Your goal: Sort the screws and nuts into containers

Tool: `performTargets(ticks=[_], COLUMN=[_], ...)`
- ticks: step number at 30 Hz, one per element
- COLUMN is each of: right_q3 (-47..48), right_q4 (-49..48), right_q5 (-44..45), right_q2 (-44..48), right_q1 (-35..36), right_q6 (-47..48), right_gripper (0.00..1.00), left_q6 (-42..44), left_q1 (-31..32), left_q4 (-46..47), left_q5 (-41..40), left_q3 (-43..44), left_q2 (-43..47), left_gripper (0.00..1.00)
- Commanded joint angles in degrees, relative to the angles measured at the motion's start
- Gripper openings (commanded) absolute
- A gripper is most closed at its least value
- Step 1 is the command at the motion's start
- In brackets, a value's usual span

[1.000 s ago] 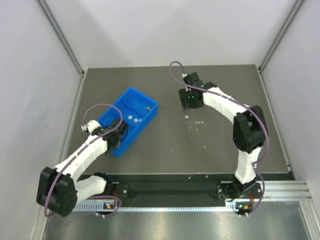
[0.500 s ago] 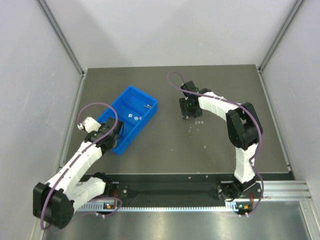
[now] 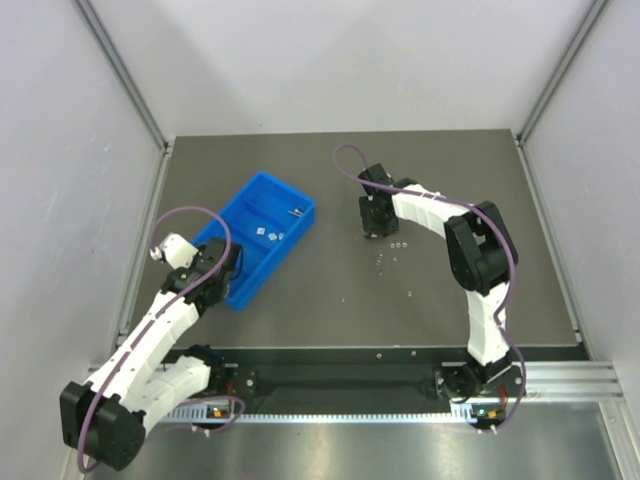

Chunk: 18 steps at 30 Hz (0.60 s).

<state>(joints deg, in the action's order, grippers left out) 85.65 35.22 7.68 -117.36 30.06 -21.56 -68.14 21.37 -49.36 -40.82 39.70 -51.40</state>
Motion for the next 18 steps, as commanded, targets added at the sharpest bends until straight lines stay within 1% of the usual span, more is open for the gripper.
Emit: performTargets(ticks=[1,5,7,8,9,11,12,13,16,18], right_q3=[2.68,3.47,3.39,3.3,3.3,3.3,3.3,3.39,4.17,6.98], right_q4=[-3.14,-3.06,-2.88,-2.53,-2.35,-1.56,-0.78,-0.33,0.8,1.51], right_q5=[0.23,0.66,1.1,1.37,1.46,1.55,1.63,1.46,0.58,-0.56], right_q2=[-1.73,-2.7,-3.05,-3.14,-3.14,-3.05,-2.44,-2.09,0.11,1.25], right_q1=[0.7,0.7,0.87,0.79,0.87,0.79,0.96,1.05,1.57,2.54], right_q6=[-2.08,-2.61,-2.78,-2.78,-2.7,-2.7,-2.7,-2.7,-2.52,-2.08], right_gripper=[0.48,0.43,0.38,0.35,0.28,0.19,0.12,0.08,0.01,0.0], left_q6=[1.87,2.13,2.48,2.57,2.66,2.66,2.66,2.66,2.75,3.62], left_q1=[-0.18,-0.27,-0.18,-0.27,-0.27,-0.18,-0.27,-0.18,-0.27,-0.45], left_q4=[-0.56,-0.65,-0.65,-0.56,-0.64,-0.82,-0.82,-1.0,-0.65,0.49], left_q5=[-2.16,-3.13,-3.48,-3.57,-3.57,-3.74,-3.66,-3.74,-3.74,-3.57], left_q3=[1.87,2.31,2.48,2.66,2.57,2.57,2.57,2.75,3.1,3.71], left_q2=[1.12,1.3,1.3,1.04,1.04,0.69,0.68,0.6,0.16,-0.46], left_gripper=[0.68,0.68,0.68,0.68,0.68,0.68,0.68,0.69,0.71,0.74])
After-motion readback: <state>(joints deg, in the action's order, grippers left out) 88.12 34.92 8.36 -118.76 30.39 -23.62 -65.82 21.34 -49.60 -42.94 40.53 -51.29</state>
